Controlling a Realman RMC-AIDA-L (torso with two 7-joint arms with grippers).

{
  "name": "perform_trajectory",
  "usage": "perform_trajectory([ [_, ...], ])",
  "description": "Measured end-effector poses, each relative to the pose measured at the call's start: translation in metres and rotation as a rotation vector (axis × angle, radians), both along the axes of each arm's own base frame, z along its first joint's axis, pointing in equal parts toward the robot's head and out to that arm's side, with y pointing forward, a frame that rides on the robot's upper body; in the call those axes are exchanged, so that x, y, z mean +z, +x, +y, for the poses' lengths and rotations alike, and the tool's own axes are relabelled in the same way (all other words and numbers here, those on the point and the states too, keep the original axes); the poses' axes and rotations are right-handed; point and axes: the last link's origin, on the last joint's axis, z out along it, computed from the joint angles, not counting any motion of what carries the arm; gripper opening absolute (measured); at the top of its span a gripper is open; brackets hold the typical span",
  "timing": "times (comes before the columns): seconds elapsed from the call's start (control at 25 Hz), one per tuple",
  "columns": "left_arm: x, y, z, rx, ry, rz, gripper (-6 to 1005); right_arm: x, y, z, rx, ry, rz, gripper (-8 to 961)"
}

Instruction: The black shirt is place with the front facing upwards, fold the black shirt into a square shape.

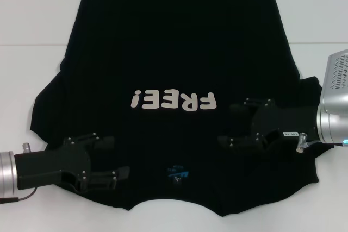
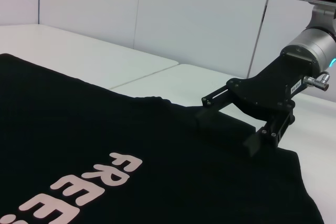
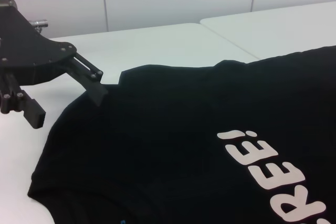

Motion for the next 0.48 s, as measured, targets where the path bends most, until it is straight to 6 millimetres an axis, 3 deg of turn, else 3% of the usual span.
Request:
perform_trajectory([
  [0.48, 0.0000, -0.0001, 0.0000, 0.000, 0.000, 0.000, 856, -0.0008, 0.0003, -0.0011, -0.001, -0.004, 0.002, 929],
])
